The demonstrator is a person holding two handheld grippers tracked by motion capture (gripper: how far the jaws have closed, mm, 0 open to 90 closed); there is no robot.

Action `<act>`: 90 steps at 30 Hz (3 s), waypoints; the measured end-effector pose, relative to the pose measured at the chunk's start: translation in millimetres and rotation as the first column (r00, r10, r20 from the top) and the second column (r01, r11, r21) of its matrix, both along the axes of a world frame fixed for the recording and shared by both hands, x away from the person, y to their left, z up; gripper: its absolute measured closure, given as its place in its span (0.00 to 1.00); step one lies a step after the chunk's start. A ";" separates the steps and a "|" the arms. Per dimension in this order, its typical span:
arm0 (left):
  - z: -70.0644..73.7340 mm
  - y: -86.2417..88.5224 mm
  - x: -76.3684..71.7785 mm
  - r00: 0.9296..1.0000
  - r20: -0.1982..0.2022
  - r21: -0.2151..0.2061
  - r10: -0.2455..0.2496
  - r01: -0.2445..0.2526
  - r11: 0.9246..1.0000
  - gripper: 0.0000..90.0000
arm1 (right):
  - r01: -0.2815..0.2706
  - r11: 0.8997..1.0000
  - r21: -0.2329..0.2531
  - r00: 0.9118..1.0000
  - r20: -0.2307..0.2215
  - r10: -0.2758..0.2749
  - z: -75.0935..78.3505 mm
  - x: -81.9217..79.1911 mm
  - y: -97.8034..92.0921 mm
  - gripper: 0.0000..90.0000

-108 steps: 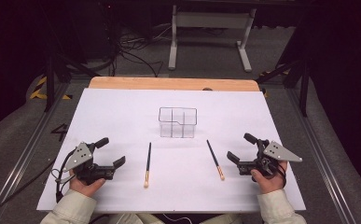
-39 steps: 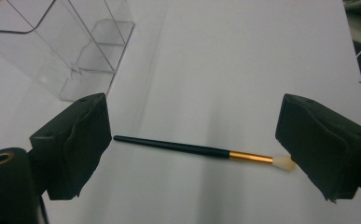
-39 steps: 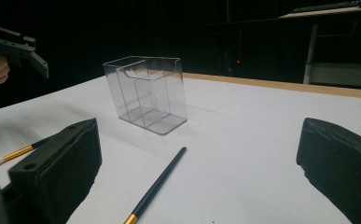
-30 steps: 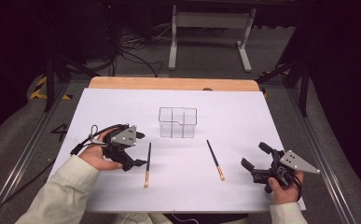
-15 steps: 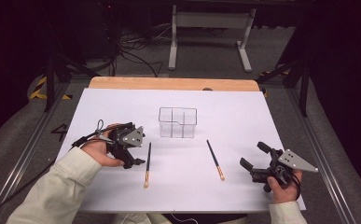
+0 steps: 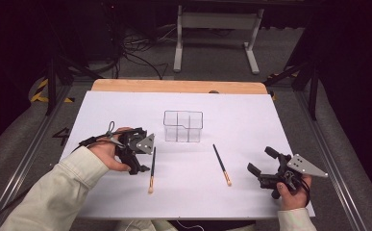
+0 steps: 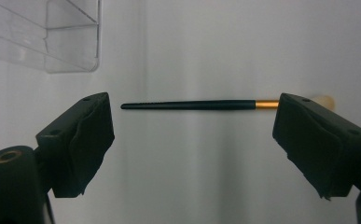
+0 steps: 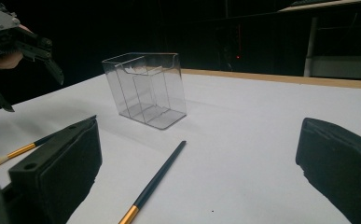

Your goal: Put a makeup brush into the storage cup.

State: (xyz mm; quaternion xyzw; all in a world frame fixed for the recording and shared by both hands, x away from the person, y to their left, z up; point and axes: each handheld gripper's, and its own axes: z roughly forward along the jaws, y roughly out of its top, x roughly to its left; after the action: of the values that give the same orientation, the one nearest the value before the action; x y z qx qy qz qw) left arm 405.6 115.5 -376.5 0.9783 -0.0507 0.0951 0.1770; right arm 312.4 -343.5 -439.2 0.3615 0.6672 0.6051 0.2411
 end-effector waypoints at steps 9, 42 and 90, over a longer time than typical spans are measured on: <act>-3.9 -8.3 3.2 1.000 -0.002 0.039 -0.023 0.023 0.999 0.14 | 0.007 1.000 0.003 1.000 -0.003 -0.007 0.0 -3.0 -2.3 0.01; -28.6 -24.2 9.2 0.987 -0.108 0.067 -0.120 0.128 0.990 0.18 | 0.023 1.000 0.017 0.998 -0.059 -0.022 -5.7 -14.3 -11.4 0.02; -57.8 -30.3 14.7 0.964 -0.133 0.148 -0.229 0.248 0.957 0.10 | 0.012 0.999 0.035 0.996 -0.085 -0.009 -8.1 -14.1 -12.9 0.02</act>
State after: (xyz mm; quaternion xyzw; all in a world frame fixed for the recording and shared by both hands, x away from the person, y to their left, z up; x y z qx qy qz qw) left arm 420.3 85.2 -434.3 0.9801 -0.1657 0.0122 0.1089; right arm 298.3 -356.4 -447.4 0.3944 0.6641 0.5997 0.2094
